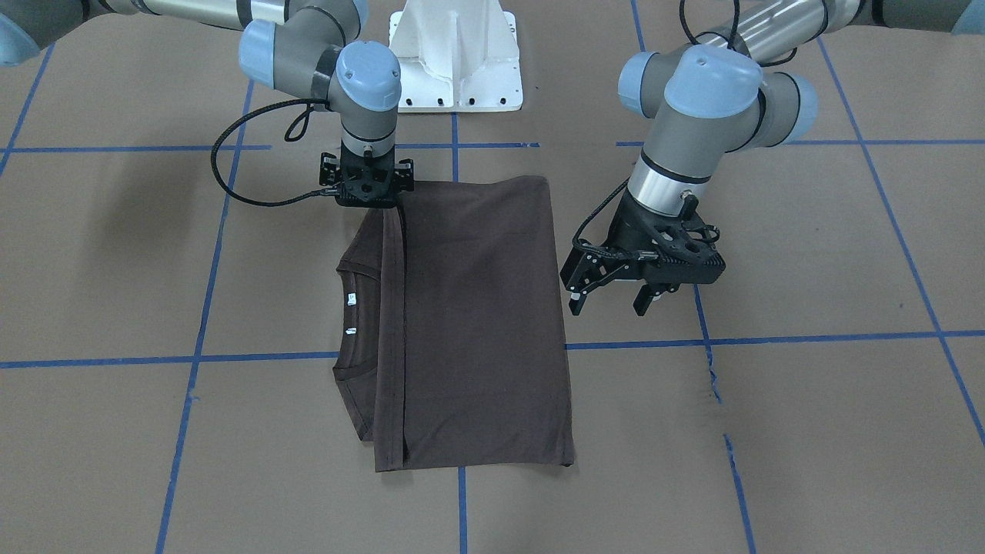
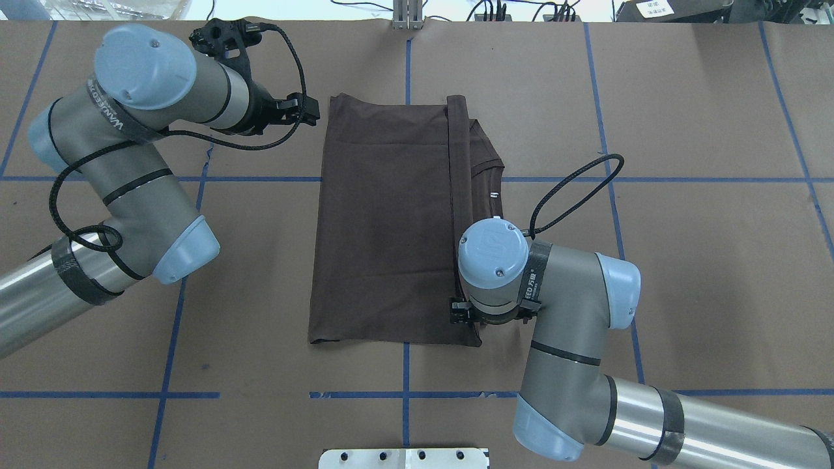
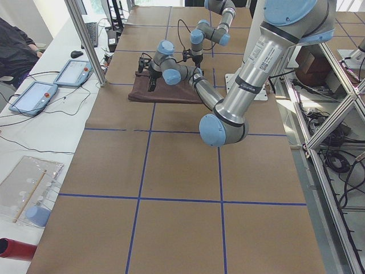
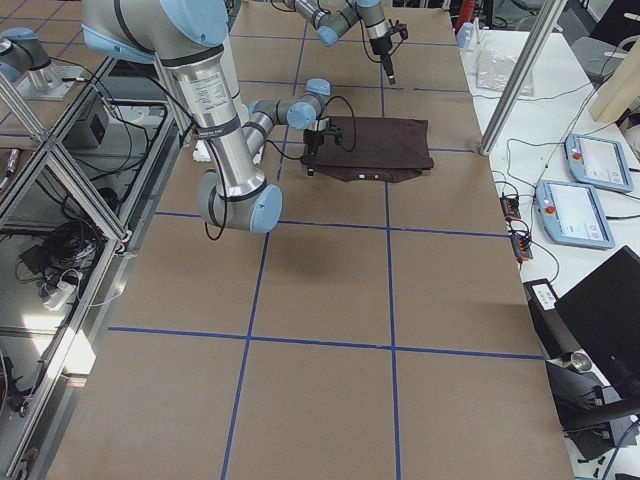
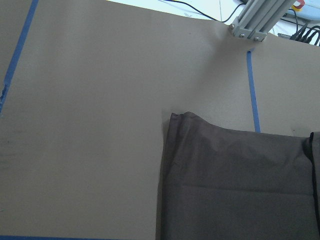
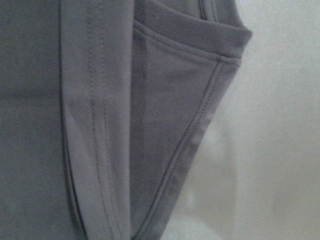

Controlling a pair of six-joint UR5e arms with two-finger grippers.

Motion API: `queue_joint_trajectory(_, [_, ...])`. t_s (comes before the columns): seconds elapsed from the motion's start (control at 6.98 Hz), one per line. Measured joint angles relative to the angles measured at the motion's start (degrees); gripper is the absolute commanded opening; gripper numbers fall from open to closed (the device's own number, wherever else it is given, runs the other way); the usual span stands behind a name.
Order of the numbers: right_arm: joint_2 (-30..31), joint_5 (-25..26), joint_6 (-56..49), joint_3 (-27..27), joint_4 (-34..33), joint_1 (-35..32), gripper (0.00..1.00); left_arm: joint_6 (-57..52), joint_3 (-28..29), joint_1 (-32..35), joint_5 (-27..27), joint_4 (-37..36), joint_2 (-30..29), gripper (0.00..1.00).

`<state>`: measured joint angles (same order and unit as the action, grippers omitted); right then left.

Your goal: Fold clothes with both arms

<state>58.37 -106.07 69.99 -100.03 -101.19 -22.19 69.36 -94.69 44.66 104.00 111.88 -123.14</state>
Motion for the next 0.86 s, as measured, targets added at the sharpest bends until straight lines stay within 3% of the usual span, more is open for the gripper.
queue_joint_trajectory(0.57, [8.5,0.1,-4.1,-6.9,0.1,-2.1,1.00,0.2,-0.4,-0.3,0.0,0.0,-0.1,1.00])
queue_joint_trajectory(0.86, [8.0,-0.8,-5.6,-8.2,0.4,-6.3,1.00,0.1,-0.7,-0.3,0.0,0.0,-0.1,1.00])
